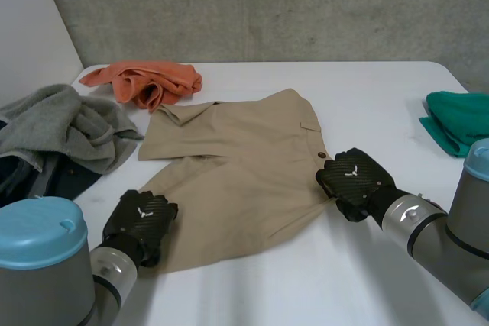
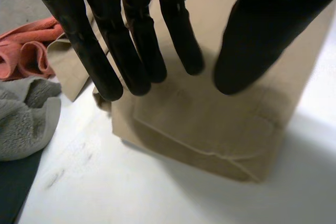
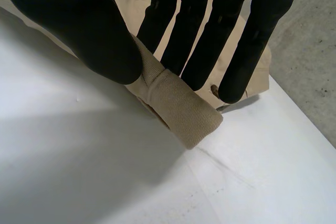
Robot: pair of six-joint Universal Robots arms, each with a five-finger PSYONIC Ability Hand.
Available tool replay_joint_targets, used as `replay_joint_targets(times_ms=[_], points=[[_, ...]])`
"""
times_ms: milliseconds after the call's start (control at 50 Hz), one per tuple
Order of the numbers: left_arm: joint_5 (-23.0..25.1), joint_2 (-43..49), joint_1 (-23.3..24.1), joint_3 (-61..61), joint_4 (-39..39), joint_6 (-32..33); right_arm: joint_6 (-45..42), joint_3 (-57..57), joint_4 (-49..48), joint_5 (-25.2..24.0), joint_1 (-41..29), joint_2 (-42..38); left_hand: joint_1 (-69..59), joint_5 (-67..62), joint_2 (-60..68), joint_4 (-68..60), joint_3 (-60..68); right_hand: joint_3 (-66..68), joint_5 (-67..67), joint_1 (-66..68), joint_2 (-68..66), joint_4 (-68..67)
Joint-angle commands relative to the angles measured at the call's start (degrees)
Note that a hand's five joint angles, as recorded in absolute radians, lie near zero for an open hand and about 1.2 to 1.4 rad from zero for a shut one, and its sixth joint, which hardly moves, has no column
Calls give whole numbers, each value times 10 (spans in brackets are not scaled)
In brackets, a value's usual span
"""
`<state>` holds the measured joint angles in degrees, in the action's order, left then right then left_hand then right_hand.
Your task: Fold the laundry.
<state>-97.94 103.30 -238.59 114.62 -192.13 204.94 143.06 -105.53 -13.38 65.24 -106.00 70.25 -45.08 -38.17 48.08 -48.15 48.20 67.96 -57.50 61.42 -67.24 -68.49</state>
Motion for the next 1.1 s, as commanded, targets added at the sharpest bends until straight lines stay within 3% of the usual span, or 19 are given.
replay_joint_targets(times_ms=[20,160,300,580,680,700,720,760,920,1100], points=[[27,-28,10,4,67,-12,5,6,-5,5,-3,-13,106,137,-136,137,-138,120,-125,186,-128,-115],[30,-15,3,5,95,-18,6,11,-7,17,-5,-23,150,181,-180,181,-181,120,-125,186,-128,-115],[28,15,-25,3,48,-1,7,11,-8,20,-4,-26,115,146,-145,146,-146,120,-125,186,-128,-115],[24,49,-29,2,-25,42,7,7,-11,20,-5,-28,16,47,-46,46,-47,120,-125,186,-128,-115],[25,52,-36,-4,-30,49,7,7,-13,20,-3,-28,-150,-120,120,-120,119,120,-125,186,-128,-115],[25,50,-38,-5,-31,49,7,8,-13,21,-3,-26,-296,-265,266,-265,265,120,-125,186,-128,-115],[24,48,-39,-6,-32,49,8,8,-12,22,-3,-26,-349,-318,319,-318,317,120,-125,186,-128,-115],[23,44,-42,-8,-33,49,9,8,-10,23,-3,-23,-349,-318,319,-318,318,120,-125,186,-128,-115],[-1,-84,-29,-21,2,30,0,41,76,33,-3,58,-349,-318,319,-318,318,120,-125,186,-128,-115],[17,-292,-24,-154,157,-9,-4,217,301,33,35,218,-349,-318,319,-318,318,120,-125,186,-128,-115]])
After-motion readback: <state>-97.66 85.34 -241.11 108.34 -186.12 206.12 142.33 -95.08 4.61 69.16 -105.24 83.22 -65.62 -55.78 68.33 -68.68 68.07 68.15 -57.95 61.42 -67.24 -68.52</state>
